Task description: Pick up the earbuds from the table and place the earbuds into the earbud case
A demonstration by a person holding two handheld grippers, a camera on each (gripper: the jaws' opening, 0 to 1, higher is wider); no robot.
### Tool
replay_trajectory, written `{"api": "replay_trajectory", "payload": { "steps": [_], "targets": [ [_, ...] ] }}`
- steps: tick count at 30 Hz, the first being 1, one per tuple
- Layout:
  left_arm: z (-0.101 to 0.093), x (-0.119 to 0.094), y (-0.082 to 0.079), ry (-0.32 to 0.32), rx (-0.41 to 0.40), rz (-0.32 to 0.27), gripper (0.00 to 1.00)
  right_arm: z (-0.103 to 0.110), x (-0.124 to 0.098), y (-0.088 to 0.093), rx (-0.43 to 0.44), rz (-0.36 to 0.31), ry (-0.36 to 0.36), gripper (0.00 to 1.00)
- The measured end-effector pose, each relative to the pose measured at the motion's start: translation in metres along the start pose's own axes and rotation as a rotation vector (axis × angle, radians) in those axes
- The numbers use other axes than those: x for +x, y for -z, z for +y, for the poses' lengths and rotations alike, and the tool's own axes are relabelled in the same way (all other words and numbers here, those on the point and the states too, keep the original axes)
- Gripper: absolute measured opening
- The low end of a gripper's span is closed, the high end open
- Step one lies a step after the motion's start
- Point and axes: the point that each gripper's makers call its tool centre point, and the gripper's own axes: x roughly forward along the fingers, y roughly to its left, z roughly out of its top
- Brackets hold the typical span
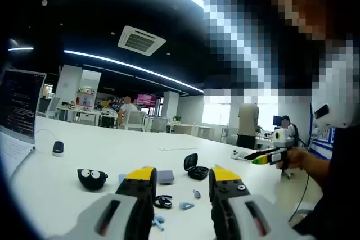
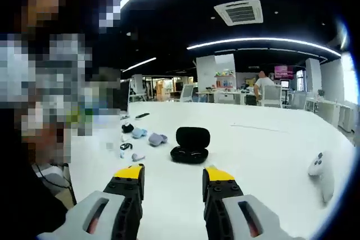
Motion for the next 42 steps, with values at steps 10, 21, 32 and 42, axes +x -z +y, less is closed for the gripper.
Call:
{"api": "replay_trajectory", "payload": {
  "steps": [10, 21, 32, 42],
  "targets": [
    [0.007, 0.003, 0.009, -0.007, -0.006, 0.026, 0.39, 0.014, 0.019, -0.014, -0.195, 0.158, -0.123, 0.38],
    [0.001, -0.006, 0.009, 0.009, -0.001, 0.030, 0.39, 0.071, 0.059, -0.015, -0.623, 0.436, -0.499, 0.32],
    [0.007, -0.036, 0.000, -0.051, 0.005, -0.005, 0.39, 0.092, 0.103, 0.027, -0.973, 0.720, -0.798, 0.26],
    [0.017, -0.057, 0.010, -0.115, -0.011, 0.018, 0.39, 0.091, 0.114, 0.060, -1.030, 0.944, -0.908, 0.22]
  ]
}}
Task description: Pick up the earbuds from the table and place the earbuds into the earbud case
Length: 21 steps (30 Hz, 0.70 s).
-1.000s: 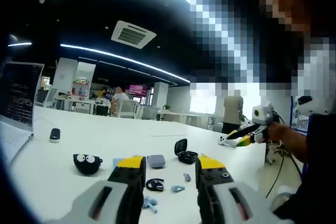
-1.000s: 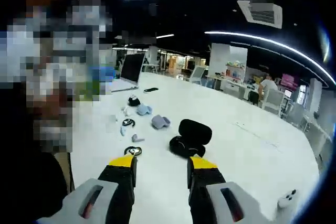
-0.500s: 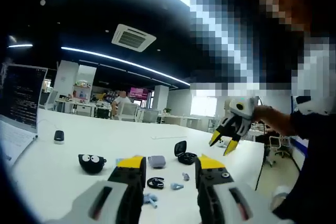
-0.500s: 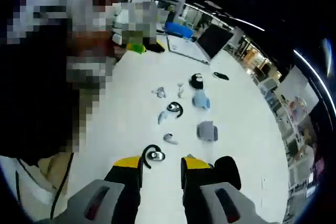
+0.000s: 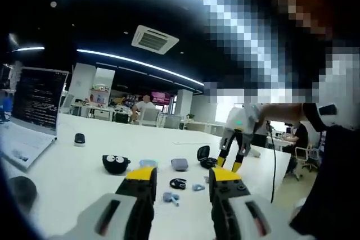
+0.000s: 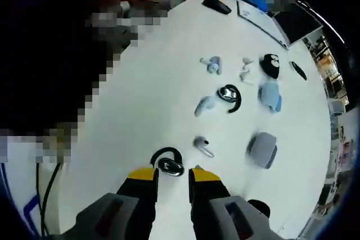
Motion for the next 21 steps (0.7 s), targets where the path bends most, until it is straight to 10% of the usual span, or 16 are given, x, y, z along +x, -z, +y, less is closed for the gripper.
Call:
{"api": "replay_trajectory", "payload": {
  "steps": [21],
  "targets": [
    [0.015, -0.005, 0.008, -0.055, -0.008, 0.032, 0.38, -0.002, 0.013, 0.011, -0.031, 0.045, -0.090, 0.22]
  ]
}}
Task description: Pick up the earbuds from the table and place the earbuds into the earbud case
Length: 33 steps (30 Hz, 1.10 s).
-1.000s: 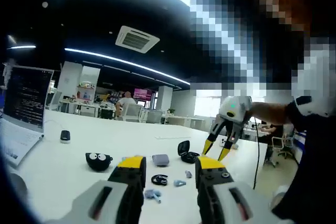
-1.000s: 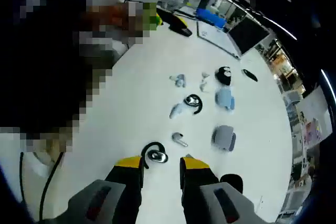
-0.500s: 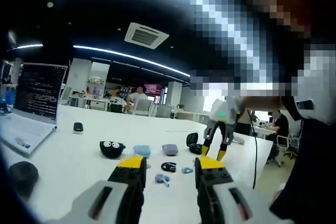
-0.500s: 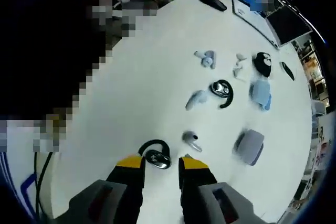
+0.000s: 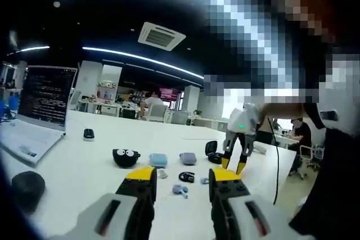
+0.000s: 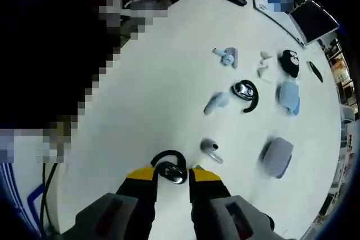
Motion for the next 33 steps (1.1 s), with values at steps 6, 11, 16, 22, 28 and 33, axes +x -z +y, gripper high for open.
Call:
{"api": "replay_trajectory", "payload": {
  "steps": [6, 11, 16, 22, 28, 33],
  "targets": [
    [-0.004, 0.003, 0.002, 0.014, 0.001, 0.004, 0.38, 0.006, 0.003, 0.003, -0.004, -0.022, 0.000, 0.15],
    [-0.006, 0.007, 0.008, 0.027, -0.007, 0.012, 0.38, 0.006, 0.002, 0.002, 0.010, -0.049, 0.053, 0.12],
    [-0.006, 0.013, 0.015, 0.044, -0.021, 0.025, 0.38, 0.009, 0.002, 0.002, 0.051, -0.092, 0.115, 0.12],
    [-0.003, 0.019, 0.019, 0.054, -0.033, 0.033, 0.38, 0.011, 0.002, 0.000, 0.036, -0.095, 0.162, 0.14],
    [-0.004, 0.022, 0.020, 0.059, -0.036, 0.034, 0.38, 0.011, 0.002, -0.002, 0.016, -0.093, 0.177, 0.15],
    [-0.005, 0.027, 0.024, 0.065, -0.051, 0.040, 0.38, 0.007, 0.002, -0.006, -0.034, -0.101, 0.194, 0.15]
  ]
}}
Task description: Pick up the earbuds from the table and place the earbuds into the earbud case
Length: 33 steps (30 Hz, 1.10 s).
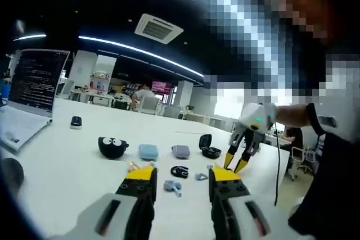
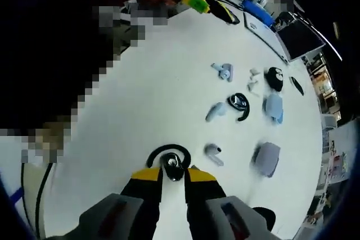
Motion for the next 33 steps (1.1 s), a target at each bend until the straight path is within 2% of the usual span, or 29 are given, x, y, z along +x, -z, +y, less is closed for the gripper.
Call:
{"api": "replay_trajectory", "payload": {
  "steps": [2, 4, 7, 13, 17, 19, 22, 26, 28, 32, 33],
  "targets": [
    [0.001, 0.001, 0.000, 0.002, 0.000, 0.002, 0.38, 0.001, -0.001, -0.002, -0.027, -0.007, -0.015, 0.15],
    [0.003, 0.001, -0.001, 0.000, -0.001, 0.000, 0.38, 0.005, -0.002, -0.008, -0.119, -0.022, -0.033, 0.15],
    [0.004, 0.001, -0.003, -0.001, 0.000, -0.005, 0.38, 0.007, -0.001, -0.009, -0.248, 0.014, -0.059, 0.15],
    [0.003, 0.002, 0.000, 0.005, -0.006, 0.000, 0.38, 0.002, 0.004, -0.010, -0.275, 0.051, -0.106, 0.14],
    [0.005, 0.000, -0.002, 0.001, -0.002, -0.007, 0.38, 0.008, 0.004, -0.009, -0.290, 0.065, -0.160, 0.13],
    [0.003, -0.002, -0.002, 0.007, 0.033, -0.001, 0.38, 0.011, 0.005, -0.009, -0.314, 0.078, -0.173, 0.13],
    [0.002, -0.003, -0.002, 0.009, 0.043, 0.003, 0.38, 0.012, 0.007, -0.009, -0.291, 0.084, -0.191, 0.13],
    [-0.001, -0.002, -0.001, 0.021, 0.039, 0.005, 0.38, 0.016, 0.005, -0.006, -0.169, 0.088, -0.195, 0.12],
    [-0.002, -0.001, -0.001, 0.029, 0.044, 0.006, 0.38, 0.019, 0.006, -0.009, -0.121, 0.066, -0.192, 0.12],
    [-0.006, 0.001, -0.004, 0.044, 0.046, 0.005, 0.38, 0.021, 0.004, -0.009, -0.019, 0.036, -0.155, 0.12],
    [-0.007, 0.001, -0.005, 0.048, 0.048, 0.005, 0.38, 0.020, 0.003, -0.008, 0.023, 0.020, -0.124, 0.12]
  ]
}}
